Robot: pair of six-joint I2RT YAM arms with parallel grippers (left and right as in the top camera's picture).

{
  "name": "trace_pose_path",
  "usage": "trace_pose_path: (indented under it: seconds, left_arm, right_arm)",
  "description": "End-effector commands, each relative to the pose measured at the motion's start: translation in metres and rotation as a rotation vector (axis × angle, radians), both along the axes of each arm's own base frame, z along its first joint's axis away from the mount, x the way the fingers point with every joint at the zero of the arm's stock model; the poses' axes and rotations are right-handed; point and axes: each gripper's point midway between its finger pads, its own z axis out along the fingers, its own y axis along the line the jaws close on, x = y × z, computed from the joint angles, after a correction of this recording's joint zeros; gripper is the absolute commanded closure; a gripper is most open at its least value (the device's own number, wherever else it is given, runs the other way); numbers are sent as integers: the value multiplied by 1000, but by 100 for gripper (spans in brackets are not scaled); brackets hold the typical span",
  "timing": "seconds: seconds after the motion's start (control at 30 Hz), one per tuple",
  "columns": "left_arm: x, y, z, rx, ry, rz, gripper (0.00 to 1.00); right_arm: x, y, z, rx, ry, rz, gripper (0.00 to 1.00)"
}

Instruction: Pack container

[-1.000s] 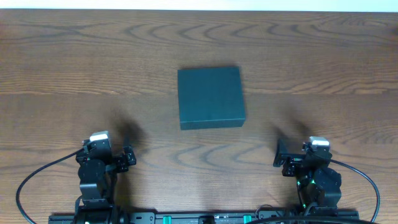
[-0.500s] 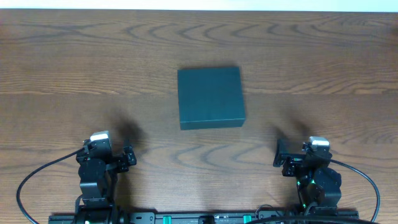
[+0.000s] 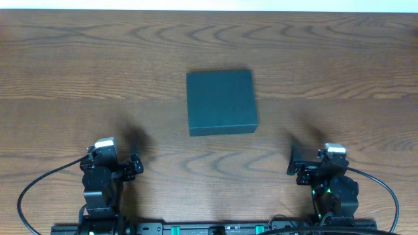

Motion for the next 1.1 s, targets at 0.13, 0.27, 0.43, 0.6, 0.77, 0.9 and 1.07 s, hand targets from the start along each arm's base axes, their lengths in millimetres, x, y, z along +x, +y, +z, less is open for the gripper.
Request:
trace_pose_path:
  seconds: [0.13,0.27,0.43,0.6,0.77,0.9,1.07]
  left_arm:
    - [-2,0,-13,7,31,-2,2]
    - [-2,0,-13,7,31,-2,2]
    - [-2,0,-13,7,31,-2,2]
    - [-2,0,-13,7,31,-2,1]
    - [-2,0,-12,7,28,0,2]
    - [-2,1,-6,9,-1,3,1]
    - [0,1,16,10,-107,4,2]
  right_arm:
    - [0,-2,-2,12,-2,-17,1]
    - [0,-2,-2,12,-2,-17,1]
    - [0,-2,-2,12,-2,-17,1]
    - [0,-2,-2,12,-2,-17,1]
    - [0,-2,-2,12,-2,-16,1]
    - [0,-2,-2,12,-2,-17,1]
    - [0,-2,-2,12,-2,-17,1]
